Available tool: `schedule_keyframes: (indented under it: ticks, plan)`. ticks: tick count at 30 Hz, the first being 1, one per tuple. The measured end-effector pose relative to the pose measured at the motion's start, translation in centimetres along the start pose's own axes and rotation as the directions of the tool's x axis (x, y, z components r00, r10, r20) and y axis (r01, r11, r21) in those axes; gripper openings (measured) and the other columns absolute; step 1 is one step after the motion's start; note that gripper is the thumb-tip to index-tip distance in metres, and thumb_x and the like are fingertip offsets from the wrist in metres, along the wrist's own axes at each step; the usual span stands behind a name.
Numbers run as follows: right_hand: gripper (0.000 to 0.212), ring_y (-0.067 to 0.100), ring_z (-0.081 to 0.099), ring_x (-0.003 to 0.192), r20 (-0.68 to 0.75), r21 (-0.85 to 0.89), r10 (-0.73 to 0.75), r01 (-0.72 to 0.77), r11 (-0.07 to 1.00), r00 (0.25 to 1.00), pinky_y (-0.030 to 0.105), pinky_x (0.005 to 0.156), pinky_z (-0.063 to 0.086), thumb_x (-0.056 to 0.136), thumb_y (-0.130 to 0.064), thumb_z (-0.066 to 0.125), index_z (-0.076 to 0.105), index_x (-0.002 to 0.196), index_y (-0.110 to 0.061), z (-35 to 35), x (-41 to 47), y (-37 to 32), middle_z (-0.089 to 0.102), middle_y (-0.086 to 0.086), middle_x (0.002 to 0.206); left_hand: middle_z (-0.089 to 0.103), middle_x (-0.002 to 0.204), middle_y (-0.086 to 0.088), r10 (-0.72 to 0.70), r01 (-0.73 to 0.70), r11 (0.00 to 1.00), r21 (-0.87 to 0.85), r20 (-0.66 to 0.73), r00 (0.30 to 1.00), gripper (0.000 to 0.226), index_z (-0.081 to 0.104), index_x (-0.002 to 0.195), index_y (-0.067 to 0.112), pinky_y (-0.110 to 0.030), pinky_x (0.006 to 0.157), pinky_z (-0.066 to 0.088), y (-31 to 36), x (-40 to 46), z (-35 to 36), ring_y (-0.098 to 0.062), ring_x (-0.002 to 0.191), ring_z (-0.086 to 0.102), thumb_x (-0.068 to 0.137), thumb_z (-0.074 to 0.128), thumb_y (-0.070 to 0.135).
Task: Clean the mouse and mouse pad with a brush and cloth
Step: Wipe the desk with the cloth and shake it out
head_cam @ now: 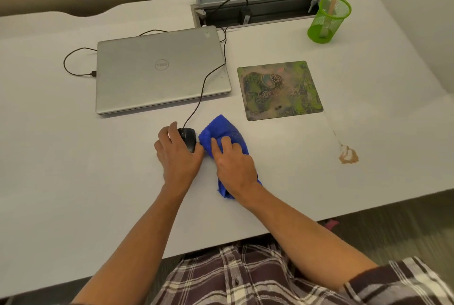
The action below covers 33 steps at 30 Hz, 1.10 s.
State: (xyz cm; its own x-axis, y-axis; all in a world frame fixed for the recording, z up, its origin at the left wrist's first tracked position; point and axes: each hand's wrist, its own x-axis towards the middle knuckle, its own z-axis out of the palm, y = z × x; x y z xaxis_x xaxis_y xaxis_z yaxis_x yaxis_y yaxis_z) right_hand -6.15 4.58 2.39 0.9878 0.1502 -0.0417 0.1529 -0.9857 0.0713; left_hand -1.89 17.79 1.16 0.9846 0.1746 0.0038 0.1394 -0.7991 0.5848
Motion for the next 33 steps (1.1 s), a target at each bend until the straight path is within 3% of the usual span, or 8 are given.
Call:
schedule_keyframes:
  ticks: [3,6,12,15,20,24,28,33]
  plan:
    - [0.053,0.018,0.06,0.068,0.032,-0.001,0.113,-0.113,0.994,0.993,0.023,0.038,0.039,0.074,-0.021,0.073,0.063,0.126,-0.017,0.0,-1.6,3.1,0.064,0.007,0.105,0.035,0.14,-0.014,-0.027,0.026,0.999,-0.029,-0.02,0.999,0.076,0.033,0.141,0.009,-0.044,0.097,0.038,0.0,-0.2,0.2,-0.036,0.119,0.039,0.078,0.072,0.029]
    - [0.053,0.028,0.056,0.086,0.13,0.07,0.248,-0.259,0.963,0.96,0.032,0.048,0.037,0.091,-0.014,0.052,0.043,0.143,-0.014,0.9,-3.2,7.0,0.051,0.013,0.121,0.034,0.14,-0.014,-0.04,0.038,0.998,-0.058,-0.027,0.999,0.075,0.034,0.14,0.009,-0.046,0.097,0.038,0.4,-0.3,0.6,-0.037,0.118,0.038,0.079,0.072,0.029]
    - [0.058,0.033,0.056,0.084,0.036,0.217,0.448,-0.445,0.869,0.893,0.032,0.053,0.036,0.09,-0.006,0.053,0.04,0.145,-0.016,0.3,-4.4,10.9,0.047,0.014,0.118,0.034,0.14,-0.014,-0.027,0.024,0.994,-0.105,-0.028,0.999,0.075,0.035,0.139,0.008,-0.044,0.097,0.039,0.9,-0.5,1.3,-0.035,0.119,0.038,0.079,0.072,0.032]
    - [0.056,0.034,0.055,0.082,0.02,0.348,0.326,-0.312,0.884,0.945,0.036,0.053,0.04,0.088,-0.004,0.053,0.042,0.141,-0.02,-0.8,-4.2,7.2,0.051,0.014,0.111,0.035,0.14,-0.014,-0.031,0.027,0.991,-0.128,-0.027,0.999,0.075,0.035,0.139,0.009,-0.04,0.098,0.037,0.9,-0.6,1.4,-0.033,0.121,0.038,0.079,0.073,0.031]
    - [0.053,0.019,0.055,0.06,-0.065,0.184,-0.071,0.082,0.98,0.995,0.022,0.034,0.037,0.069,-0.013,0.07,0.065,0.122,-0.016,-0.7,-4.1,0.0,0.063,0.008,0.097,0.037,0.139,-0.016,-0.011,0.004,0.987,-0.16,-0.041,0.999,0.076,0.037,0.139,0.008,-0.04,0.1,0.037,-0.1,-0.6,0.7,-0.033,0.123,0.039,0.078,0.077,0.027]
    - [0.053,0.013,0.05,0.056,0.019,0.132,-0.109,0.106,0.986,0.994,0.019,0.033,0.033,0.068,-0.019,0.072,0.066,0.121,-0.021,-0.2,-4.3,-0.2,0.064,0.004,0.101,0.038,0.138,-0.016,0.01,-0.015,0.992,-0.124,-0.041,0.999,0.073,0.038,0.138,0.008,-0.044,0.1,0.04,-1.0,-0.6,0.2,-0.033,0.123,0.038,0.079,0.076,0.028]
    - [0.056,0.021,0.057,0.064,0.016,0.142,0.013,-0.015,0.99,1.0,0.021,0.038,0.026,0.07,-0.015,0.076,0.064,0.125,-0.018,0.3,-5.6,3.2,0.063,0.01,0.103,0.038,0.138,-0.015,0.03,-0.033,0.994,-0.101,-0.032,0.999,0.071,0.038,0.138,0.01,-0.043,0.1,0.039,-0.9,-0.6,0.3,-0.033,0.122,0.039,0.081,0.073,0.031]
    - [0.048,0.032,0.055,0.09,0.101,0.253,0.361,-0.375,0.892,0.927,0.035,0.056,0.039,0.097,-0.015,0.047,0.042,0.144,-0.021,1.1,-8.1,9.8,0.046,0.011,0.119,0.036,0.139,-0.011,0.033,-0.038,0.991,-0.127,-0.042,0.999,0.071,0.038,0.138,0.015,-0.041,0.102,0.038,-0.3,-0.6,0.6,-0.03,0.124,0.038,0.08,0.073,0.038]
